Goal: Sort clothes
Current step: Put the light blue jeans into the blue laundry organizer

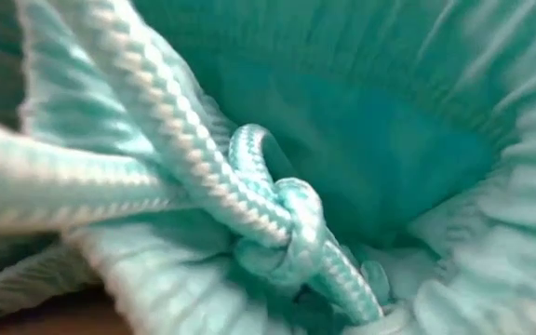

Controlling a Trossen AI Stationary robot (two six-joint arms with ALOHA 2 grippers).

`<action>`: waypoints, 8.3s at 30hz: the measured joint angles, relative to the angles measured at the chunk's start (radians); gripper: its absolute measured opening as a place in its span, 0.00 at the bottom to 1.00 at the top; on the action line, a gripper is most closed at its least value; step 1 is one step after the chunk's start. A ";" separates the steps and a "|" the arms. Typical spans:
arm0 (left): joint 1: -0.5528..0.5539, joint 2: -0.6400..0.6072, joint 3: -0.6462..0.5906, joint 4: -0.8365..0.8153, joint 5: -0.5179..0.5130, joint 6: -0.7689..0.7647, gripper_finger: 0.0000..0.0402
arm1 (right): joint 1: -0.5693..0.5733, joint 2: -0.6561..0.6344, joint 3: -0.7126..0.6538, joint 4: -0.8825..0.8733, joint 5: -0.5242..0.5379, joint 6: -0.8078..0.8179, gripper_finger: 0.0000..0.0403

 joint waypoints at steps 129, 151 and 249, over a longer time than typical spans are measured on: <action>0.000 0.000 0.000 -0.073 0.000 -0.021 0.01 | 0.045 -0.077 -0.131 -1.041 0.329 0.134 0.00; 0.000 0.000 0.000 -0.082 0.000 -0.020 0.01 | 0.058 -0.081 0.001 -0.707 0.267 -0.220 0.00; 0.000 0.000 0.000 -0.200 -0.016 -0.072 0.01 | 0.213 -0.071 -0.512 -0.809 0.562 0.146 0.00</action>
